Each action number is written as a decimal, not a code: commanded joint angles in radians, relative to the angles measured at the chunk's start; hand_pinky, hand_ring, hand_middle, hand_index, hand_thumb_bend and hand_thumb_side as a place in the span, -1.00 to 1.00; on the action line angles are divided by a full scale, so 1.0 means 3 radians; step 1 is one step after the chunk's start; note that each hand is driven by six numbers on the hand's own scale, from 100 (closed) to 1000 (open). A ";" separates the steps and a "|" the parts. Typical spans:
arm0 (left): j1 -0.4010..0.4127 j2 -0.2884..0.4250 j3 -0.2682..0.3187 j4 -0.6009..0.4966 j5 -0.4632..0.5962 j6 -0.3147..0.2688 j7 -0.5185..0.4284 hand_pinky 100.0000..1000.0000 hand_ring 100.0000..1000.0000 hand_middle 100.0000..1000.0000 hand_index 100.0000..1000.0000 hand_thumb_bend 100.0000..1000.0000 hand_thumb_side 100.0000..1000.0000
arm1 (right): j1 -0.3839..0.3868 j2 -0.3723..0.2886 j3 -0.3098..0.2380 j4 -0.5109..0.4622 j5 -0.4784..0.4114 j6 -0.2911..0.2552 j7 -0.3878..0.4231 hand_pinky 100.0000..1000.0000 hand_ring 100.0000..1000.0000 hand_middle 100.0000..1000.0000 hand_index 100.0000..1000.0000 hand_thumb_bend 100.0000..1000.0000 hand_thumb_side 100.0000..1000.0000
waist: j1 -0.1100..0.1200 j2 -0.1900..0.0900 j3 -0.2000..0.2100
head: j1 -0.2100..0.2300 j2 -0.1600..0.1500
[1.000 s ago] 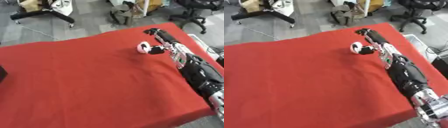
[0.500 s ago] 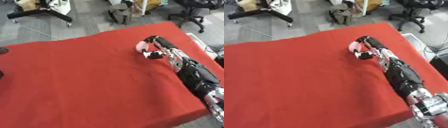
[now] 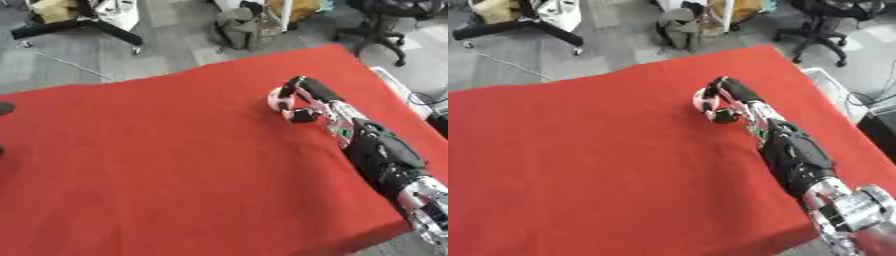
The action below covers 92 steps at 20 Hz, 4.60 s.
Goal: Pick up the objects with one hand, pass them to the other hand, and then place them into the box on the other side of the table.
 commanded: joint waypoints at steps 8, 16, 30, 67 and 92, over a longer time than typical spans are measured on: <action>-0.0062 0.0006 -0.0001 -0.0058 0.0026 -0.0013 -0.0001 0.73 0.27 -0.03 0.17 -0.04 0.23 | -0.0031 -0.0052 -0.0014 -0.0074 0.0260 0.0004 -0.0435 0.62 0.13 -0.32 -0.17 -1.00 -1.00 | -0.0004 -0.0026 0.0004 | -0.0035 -0.0045; -0.0050 0.0002 0.0001 -0.0058 0.0048 0.0000 0.0022 0.73 0.27 -0.03 0.17 -0.05 0.24 | -0.0003 -0.0063 -0.0013 -0.0216 0.0215 -0.0024 -0.0776 0.51 0.01 -0.52 -0.40 -1.00 -1.00 | -0.0004 -0.0039 -0.0016 | -0.0056 -0.0052; 0.0185 0.0071 -0.0098 -0.0058 0.0118 0.0453 0.0195 0.75 0.26 -0.05 0.14 -0.11 0.34 | 0.0303 0.0023 0.0527 -0.2265 -0.0714 -0.0302 -0.0502 0.44 0.02 -0.50 -0.40 -1.00 -1.00 | -0.0027 -0.0114 -0.0174 | 0.0517 0.0058; -0.0054 0.0177 -0.0751 -0.0058 0.1029 0.0452 -0.0768 0.88 0.41 0.10 0.15 -0.39 0.52 | 0.0565 0.0549 0.1420 -0.4483 -0.2233 -0.0437 0.1057 0.46 0.03 -0.50 -0.39 -1.00 -1.00 | -0.0034 -0.0107 -0.0264 | 0.1012 0.0246; -0.0037 0.0223 -0.0757 -0.0058 0.1274 0.0299 -0.0869 0.88 0.40 0.08 0.12 -0.42 0.47 | 0.0546 0.0551 0.1513 -0.4328 -0.2129 -0.0428 0.1104 0.48 0.00 -0.53 -0.43 -1.00 -1.00 | -0.0023 -0.0089 -0.0255 | 0.0961 0.0237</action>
